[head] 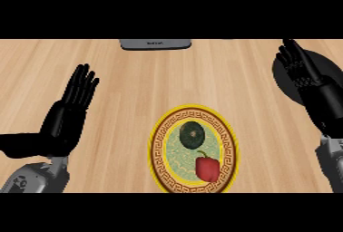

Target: Pick the squash from the plate and place it in the pan

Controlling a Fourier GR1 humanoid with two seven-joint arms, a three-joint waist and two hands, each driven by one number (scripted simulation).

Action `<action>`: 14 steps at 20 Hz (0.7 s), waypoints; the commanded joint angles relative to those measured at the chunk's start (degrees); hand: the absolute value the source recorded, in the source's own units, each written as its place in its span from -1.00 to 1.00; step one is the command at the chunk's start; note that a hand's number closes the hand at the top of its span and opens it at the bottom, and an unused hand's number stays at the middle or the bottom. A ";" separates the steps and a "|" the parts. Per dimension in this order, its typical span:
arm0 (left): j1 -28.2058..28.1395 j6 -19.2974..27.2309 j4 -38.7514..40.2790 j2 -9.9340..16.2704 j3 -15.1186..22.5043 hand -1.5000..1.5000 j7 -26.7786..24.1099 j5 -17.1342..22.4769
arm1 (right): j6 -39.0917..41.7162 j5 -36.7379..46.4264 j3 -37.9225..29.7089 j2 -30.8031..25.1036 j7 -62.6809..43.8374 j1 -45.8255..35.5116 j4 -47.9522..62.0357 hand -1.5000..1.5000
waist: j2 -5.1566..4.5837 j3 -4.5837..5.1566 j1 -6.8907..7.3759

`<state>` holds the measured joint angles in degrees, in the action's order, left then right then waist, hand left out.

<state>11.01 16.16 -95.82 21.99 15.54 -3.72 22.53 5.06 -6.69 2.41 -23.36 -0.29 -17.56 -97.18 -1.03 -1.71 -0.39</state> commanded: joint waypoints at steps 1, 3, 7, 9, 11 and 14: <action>2.32 -2.17 6.62 0.38 -2.23 0.00 -0.54 -0.25 | 1.81 -3.19 0.47 3.07 -0.21 -4.04 3.57 1.00 | 0.72 1.72 0.57; 0.83 1.61 2.13 1.55 -1.48 0.00 5.62 -0.84 | 4.01 -6.22 2.24 6.54 2.80 -7.89 5.85 1.00 | 0.72 1.62 2.12; -2.68 0.95 5.84 3.47 -4.07 0.00 8.34 1.52 | 2.37 6.35 7.44 2.87 2.64 -7.82 8.36 1.00 | 0.71 1.80 2.17; 1.17 0.74 11.33 3.11 -6.46 0.00 7.84 1.43 | -1.23 8.35 4.92 4.42 11.05 -3.41 7.49 1.00 | 0.69 1.71 -0.07; -2.24 2.04 6.38 3.46 -5.37 0.00 10.07 1.08 | -2.88 14.29 9.65 4.22 16.15 4.58 0.73 1.00 | 1.29 1.68 -0.14; 0.40 2.40 4.44 4.42 -6.37 0.00 15.47 1.78 | -0.60 15.17 6.12 -1.52 18.65 10.09 2.82 -1.00 | 1.20 1.66 -0.13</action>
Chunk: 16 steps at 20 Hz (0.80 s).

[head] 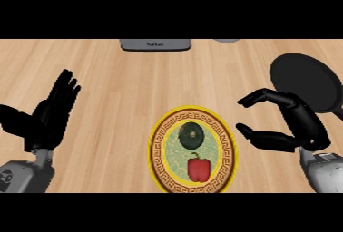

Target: Pick the squash from the plate and place it in the pan

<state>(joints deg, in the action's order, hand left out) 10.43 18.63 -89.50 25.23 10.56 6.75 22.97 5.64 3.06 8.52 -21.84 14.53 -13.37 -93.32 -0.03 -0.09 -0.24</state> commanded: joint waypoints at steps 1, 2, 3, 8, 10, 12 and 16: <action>-2.31 0.28 -1.17 -0.39 -0.44 0.00 0.41 -0.58 | -0.75 5.79 -1.82 -5.48 3.77 6.71 -2.16 -1.00 | 0.20 0.08 -0.26; -2.05 1.18 -3.06 -0.66 0.10 0.00 2.51 -0.64 | 1.55 4.45 -4.18 -8.57 5.41 7.67 -3.71 -1.00 | 0.27 0.06 -0.38; -3.06 -0.28 -2.38 -0.30 -1.21 0.00 1.38 -0.26 | 2.64 5.18 -4.83 -8.85 6.15 4.79 -0.41 -1.00 | 0.10 0.08 0.22; 1.06 0.01 -1.40 -1.16 -1.16 0.00 4.58 -1.87 | 5.66 10.51 -0.63 -9.07 -1.67 -4.46 -4.21 -1.00 | 0.09 0.10 0.38; 0.06 -2.31 -1.10 -0.76 -2.44 0.00 4.35 -0.61 | 4.81 14.96 3.82 -6.28 -5.56 -5.85 -4.96 -1.00 | 0.07 0.12 0.59; -1.10 -1.92 0.74 -1.87 -1.80 0.00 0.83 -2.06 | 8.26 17.37 6.68 -9.06 -11.64 -6.47 -9.38 -1.00 | 0.18 0.19 0.30; -1.37 -4.63 -0.78 -0.07 -3.24 0.00 2.40 -0.33 | 12.20 23.69 11.23 -8.58 -19.03 -15.21 -6.08 -1.00 | 0.06 0.21 1.42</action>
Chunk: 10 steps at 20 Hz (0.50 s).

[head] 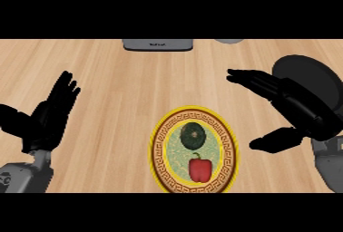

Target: Pick the squash from the plate and place it in the pan

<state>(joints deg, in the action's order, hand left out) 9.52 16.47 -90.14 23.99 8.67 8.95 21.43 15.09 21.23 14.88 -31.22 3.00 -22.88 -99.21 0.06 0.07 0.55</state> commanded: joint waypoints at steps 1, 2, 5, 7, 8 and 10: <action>-1.13 -0.80 2.89 -2.30 0.61 0.00 -3.59 -1.38 | 4.30 5.84 5.69 1.62 -9.18 -7.22 -0.65 -1.00 | -0.10 0.05 0.12; 0.37 -0.21 0.11 -0.59 -0.02 0.00 0.30 -1.11 | 5.53 7.30 7.62 2.58 -11.63 -8.09 -0.10 -1.00 | -0.02 0.01 0.28; 1.86 1.45 0.55 -3.74 1.86 0.00 0.26 -2.45 | 8.80 10.81 12.61 6.05 -15.45 -11.96 3.74 -1.00 | -0.11 0.00 0.39; 1.98 -0.51 3.05 -1.68 0.53 0.00 -0.50 -2.50 | 14.63 10.57 14.61 4.20 -16.34 -12.50 5.96 -1.00 | -0.27 0.04 0.22; 2.71 -0.32 1.37 -1.30 -0.29 0.00 1.51 -1.39 | 18.53 8.91 15.48 5.43 -20.11 -13.41 5.07 -1.00 | -0.05 0.05 0.18; -0.25 -2.16 -0.20 -0.35 -1.07 0.00 -0.38 -0.93 | 22.12 8.59 15.37 5.05 -20.20 -14.64 8.90 -1.00 | -0.08 0.02 0.65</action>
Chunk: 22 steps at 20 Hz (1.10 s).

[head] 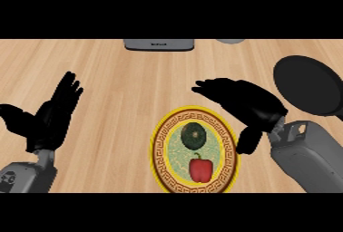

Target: Pick the squash from the plate and place it in the pan

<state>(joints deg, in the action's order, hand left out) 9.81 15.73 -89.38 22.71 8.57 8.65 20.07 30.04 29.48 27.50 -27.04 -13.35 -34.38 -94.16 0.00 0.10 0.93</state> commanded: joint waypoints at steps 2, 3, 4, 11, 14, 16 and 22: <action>2.39 0.83 -0.56 0.39 -1.64 0.00 4.04 -0.23 | 9.30 0.85 3.79 1.40 -5.56 -0.39 -0.27 -1.00 | 0.12 -0.09 -0.84; 0.69 -0.31 0.02 0.14 -2.32 0.00 1.54 -0.61 | 8.77 2.93 4.27 1.30 -3.37 0.08 0.37 -1.00 | 0.05 -0.09 -0.70; -1.67 -1.51 -2.03 -0.02 -2.62 0.00 1.55 0.07 | 10.60 2.60 3.56 2.28 -5.34 0.94 -2.34 -1.00 | 0.12 -0.09 -0.72; -4.58 -0.59 -2.75 -2.83 -0.90 0.00 -1.00 -3.38 | 13.89 11.75 8.95 3.62 -11.07 -0.12 -5.97 -1.00 | 0.17 -0.08 -0.44; 1.72 -1.76 0.86 -2.35 -4.09 0.00 1.68 -2.77 | 13.17 15.97 9.35 5.53 -11.56 0.88 -7.06 -1.00 | 0.02 -0.09 -0.95; -3.32 -2.64 -0.95 -3.12 -3.37 0.00 -0.60 -3.93 | 16.62 16.30 8.90 9.38 -15.18 0.35 -8.97 -1.00 | 0.07 -0.08 -0.73; 3.10 -4.15 4.00 -4.65 -5.57 0.00 1.59 -4.82 | 13.67 21.78 11.21 17.74 -13.79 1.59 -3.18 -1.00 | -0.04 -0.09 -0.85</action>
<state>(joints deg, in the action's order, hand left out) 9.87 12.09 -88.80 19.21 3.61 10.04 16.63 43.46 48.34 37.48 -14.48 -26.20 -32.18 -100.39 0.03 0.01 0.14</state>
